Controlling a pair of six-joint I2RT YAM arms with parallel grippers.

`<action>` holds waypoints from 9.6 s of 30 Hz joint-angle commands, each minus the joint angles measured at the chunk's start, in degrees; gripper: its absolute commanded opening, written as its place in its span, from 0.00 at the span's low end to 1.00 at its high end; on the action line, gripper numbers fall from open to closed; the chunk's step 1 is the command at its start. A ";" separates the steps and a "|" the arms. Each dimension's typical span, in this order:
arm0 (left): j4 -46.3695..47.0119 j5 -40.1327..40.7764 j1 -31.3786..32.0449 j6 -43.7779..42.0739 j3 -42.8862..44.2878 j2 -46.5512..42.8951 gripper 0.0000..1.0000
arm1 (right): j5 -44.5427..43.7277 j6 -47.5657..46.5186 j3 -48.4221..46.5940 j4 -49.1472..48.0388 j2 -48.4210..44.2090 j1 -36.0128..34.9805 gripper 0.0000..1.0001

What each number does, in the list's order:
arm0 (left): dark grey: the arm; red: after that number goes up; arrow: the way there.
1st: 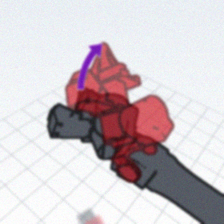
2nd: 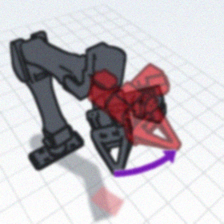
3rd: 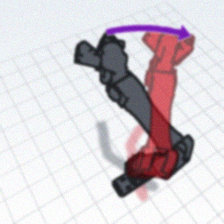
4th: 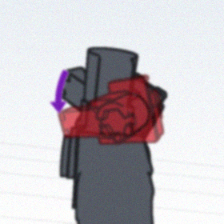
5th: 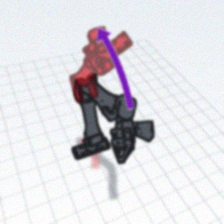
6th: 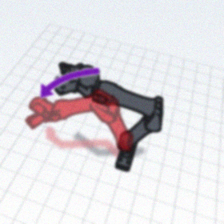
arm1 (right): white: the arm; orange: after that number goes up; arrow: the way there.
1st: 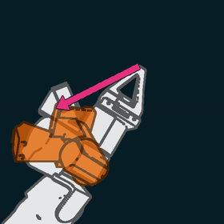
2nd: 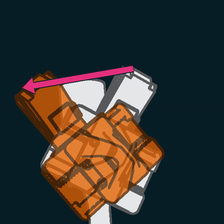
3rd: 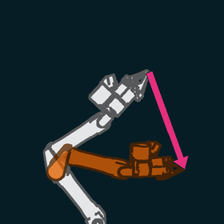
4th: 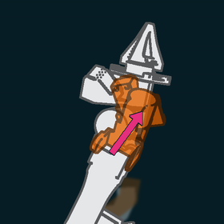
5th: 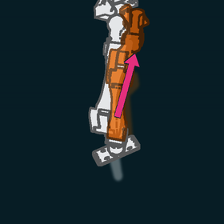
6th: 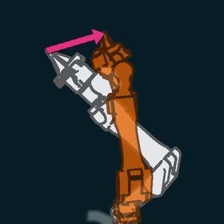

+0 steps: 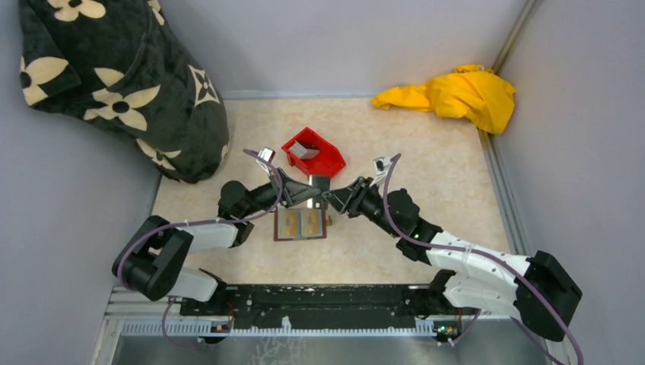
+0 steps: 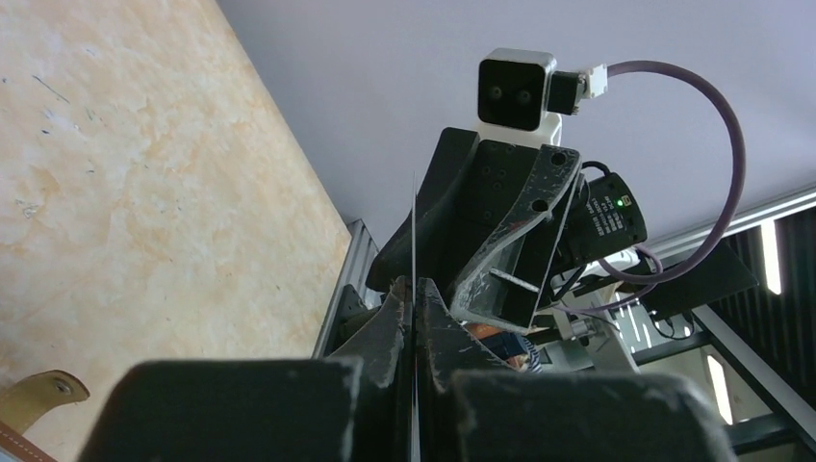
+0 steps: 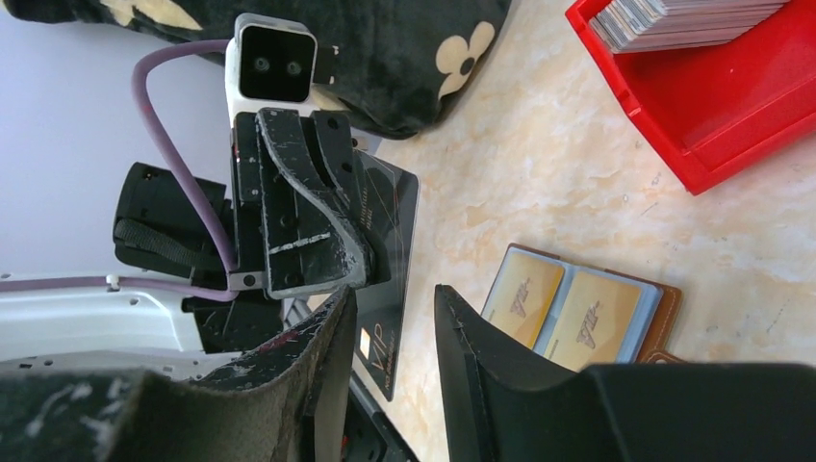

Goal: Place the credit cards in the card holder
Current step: Pick up the credit card from the storage box, then turn over the credit card in the card holder, then insert the credit card into the card holder.

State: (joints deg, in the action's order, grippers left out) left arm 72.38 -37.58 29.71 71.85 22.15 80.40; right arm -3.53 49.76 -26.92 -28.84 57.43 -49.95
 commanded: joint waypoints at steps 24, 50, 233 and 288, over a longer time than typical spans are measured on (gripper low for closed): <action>-17.56 13.05 -0.70 -1.83 -2.58 -4.38 0.43 | 4.23 -0.58 -0.01 0.59 -2.99 3.80 0.00; -68.01 39.00 -0.60 -17.09 -2.89 -18.62 0.28 | 2.36 -7.15 -13.62 22.03 18.48 1.53 0.00; -68.33 37.90 2.01 -14.72 -6.58 -17.92 0.13 | 4.16 6.39 -2.59 -6.14 27.60 0.25 0.00; -80.44 48.73 2.03 -13.03 -8.22 -30.90 0.18 | 3.71 1.77 -11.57 -3.22 36.73 -3.63 0.00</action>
State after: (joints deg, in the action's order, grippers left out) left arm -9.37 11.05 31.42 58.48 14.70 49.04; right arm 0.54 51.53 -38.96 -28.03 94.15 -54.19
